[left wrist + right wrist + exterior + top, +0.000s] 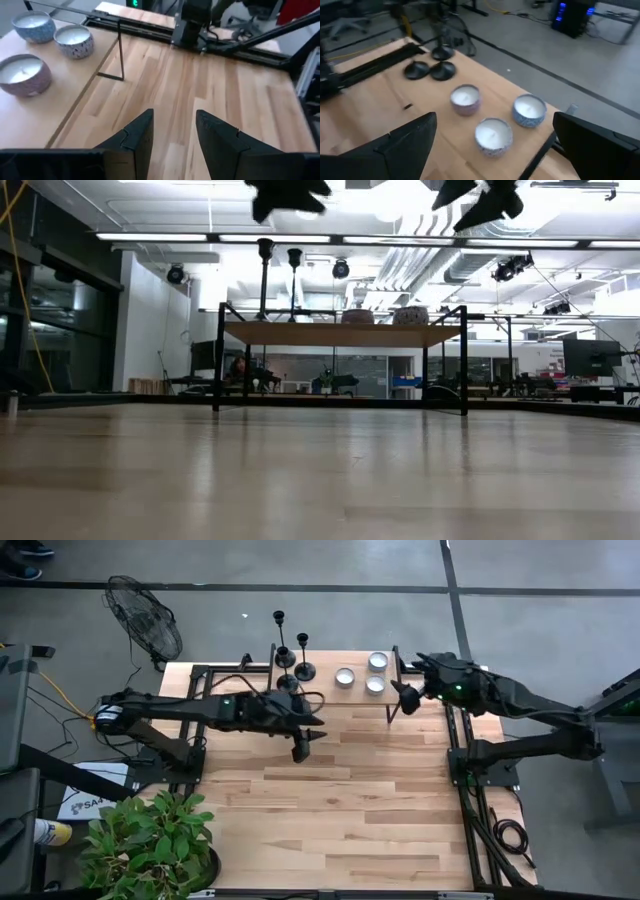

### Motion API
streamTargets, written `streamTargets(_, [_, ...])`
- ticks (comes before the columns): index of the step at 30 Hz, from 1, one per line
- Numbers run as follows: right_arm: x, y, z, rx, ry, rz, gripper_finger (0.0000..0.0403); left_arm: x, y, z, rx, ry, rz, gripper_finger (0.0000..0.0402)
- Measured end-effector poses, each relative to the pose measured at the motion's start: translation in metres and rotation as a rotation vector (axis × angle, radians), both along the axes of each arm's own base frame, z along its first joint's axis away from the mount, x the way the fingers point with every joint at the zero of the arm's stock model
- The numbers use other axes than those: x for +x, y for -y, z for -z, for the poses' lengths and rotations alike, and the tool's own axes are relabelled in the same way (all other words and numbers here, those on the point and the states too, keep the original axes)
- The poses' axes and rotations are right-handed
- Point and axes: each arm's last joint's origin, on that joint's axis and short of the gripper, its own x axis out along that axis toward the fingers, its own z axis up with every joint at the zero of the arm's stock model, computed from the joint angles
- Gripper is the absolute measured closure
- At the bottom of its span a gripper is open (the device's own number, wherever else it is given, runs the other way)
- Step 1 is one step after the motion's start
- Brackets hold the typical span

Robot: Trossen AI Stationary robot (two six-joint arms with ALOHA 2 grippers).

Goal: Pick & Place candle stick holders
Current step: Return to Home Position

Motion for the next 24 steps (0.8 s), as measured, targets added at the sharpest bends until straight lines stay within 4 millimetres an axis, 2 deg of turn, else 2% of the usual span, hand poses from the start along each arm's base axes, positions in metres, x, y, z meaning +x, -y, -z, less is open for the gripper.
streamTargets(6, [-0.016, -0.013, -0.006, 0.026, 0.024, -0.125, 0.0006, -0.029, 0.0, -0.029, 0.003, 0.097, -0.008, 0.0257])
streamTargets(11, [-0.031, -0.021, -0.008, 0.037, 0.018, -0.17, 0.0009, -0.062, 0.001, -0.056, 0.02, 0.193, -0.003, 0.0257])
streamTargets(15, [-0.043, -0.026, -0.004, 0.028, 0.054, -0.188, 0.0006, -0.086, 0.001, -0.068, 0.08, 0.21, 0.028, 0.0257])
streamTargets(19, [-0.049, -0.03, 0.018, 0.056, 0.172, -0.219, 0.0008, -0.099, 0.001, -0.064, 0.116, 0.167, 0.036, 0.0257])
streamTargets(24, [-0.052, -0.034, 0.047, 0.067, 0.368, -0.272, 0.0007, -0.108, 0.002, -0.04, 0.099, 0.15, 0.047, 0.0257])
